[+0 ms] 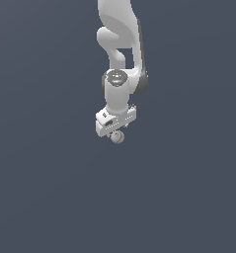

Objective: Pick up the object and move it to a goal position.

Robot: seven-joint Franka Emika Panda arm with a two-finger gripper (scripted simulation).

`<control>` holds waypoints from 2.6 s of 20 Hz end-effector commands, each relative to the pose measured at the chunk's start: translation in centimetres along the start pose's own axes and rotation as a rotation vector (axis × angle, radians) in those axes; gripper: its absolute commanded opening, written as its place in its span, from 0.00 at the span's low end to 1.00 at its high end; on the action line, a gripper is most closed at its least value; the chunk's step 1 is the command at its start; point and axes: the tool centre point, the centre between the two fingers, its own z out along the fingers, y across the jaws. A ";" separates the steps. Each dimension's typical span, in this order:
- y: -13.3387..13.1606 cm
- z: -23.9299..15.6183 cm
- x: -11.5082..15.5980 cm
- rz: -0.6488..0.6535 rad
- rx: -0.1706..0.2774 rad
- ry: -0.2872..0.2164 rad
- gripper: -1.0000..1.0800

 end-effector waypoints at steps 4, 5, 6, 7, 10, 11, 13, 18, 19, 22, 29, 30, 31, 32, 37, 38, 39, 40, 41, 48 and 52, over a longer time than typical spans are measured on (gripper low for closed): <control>-0.5 0.4 -0.4 -0.044 0.001 0.001 0.96; -0.5 0.4 -0.4 -0.046 0.001 0.001 0.96; -0.5 0.4 -0.4 -0.047 0.001 0.001 0.96; -0.5 0.4 -0.4 -0.042 0.001 0.001 0.96; -0.5 0.7 -0.4 -0.043 0.001 0.001 0.96; -0.5 0.9 -0.4 -0.043 0.001 0.001 0.96; -0.5 1.6 -0.4 -0.043 0.001 0.001 0.96; -0.6 4.0 -0.5 -0.046 0.001 0.001 0.96; -0.6 4.4 -0.5 -0.046 0.001 0.001 0.96; -0.6 5.2 -0.5 -0.047 0.001 0.001 0.96; -0.5 5.4 -0.5 -0.047 0.001 0.001 0.00; -0.5 5.4 -0.5 -0.047 0.001 0.001 0.00; -0.5 5.4 -0.5 -0.047 0.001 0.001 0.00; -0.5 5.4 -0.5 -0.047 0.001 0.001 0.00; -0.4 5.3 -0.5 -0.046 -0.001 0.003 0.00; -0.4 5.2 -0.4 -0.046 -0.003 0.006 0.00; -0.2 5.1 -0.2 -0.046 -0.006 0.010 0.00; 0.0 5.0 0.0 -0.046 -0.011 0.016 0.00; 0.2 4.8 0.2 -0.045 -0.016 0.024 0.00; 3.3 2.1 3.5 -0.043 -0.094 0.132 0.00; 6.0 -1.1 6.2 -0.040 -0.167 0.235 0.00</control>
